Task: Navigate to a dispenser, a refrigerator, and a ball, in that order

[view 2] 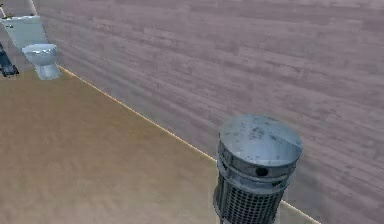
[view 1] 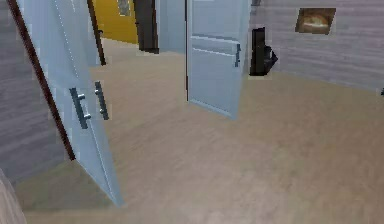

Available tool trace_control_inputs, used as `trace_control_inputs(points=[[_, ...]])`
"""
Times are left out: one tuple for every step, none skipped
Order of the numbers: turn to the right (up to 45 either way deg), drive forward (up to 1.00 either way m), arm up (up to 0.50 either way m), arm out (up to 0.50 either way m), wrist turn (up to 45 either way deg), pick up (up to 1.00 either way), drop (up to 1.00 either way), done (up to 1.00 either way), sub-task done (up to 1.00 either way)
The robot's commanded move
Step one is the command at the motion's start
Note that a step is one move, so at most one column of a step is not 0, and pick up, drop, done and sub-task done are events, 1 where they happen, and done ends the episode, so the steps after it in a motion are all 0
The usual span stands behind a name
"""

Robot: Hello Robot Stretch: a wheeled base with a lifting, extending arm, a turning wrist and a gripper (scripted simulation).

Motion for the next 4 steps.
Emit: trace_control_inputs(points=[[0.0, 0.3, 0.0, 0.0, 0.0, 0.0, 0.0, 0.0, 0.0], [-9.0, 0.0, 0.0, 0.0, 0.0, 0.0, 0.0, 0.0, 0.0], [0.0, 1.0, 0.0, 0.0, 0.0, 0.0, 0.0, 0.0, 0.0], [0.0, 1.0, 0.0, 0.0, 0.0, 0.0, 0.0, 0.0, 0.0]])
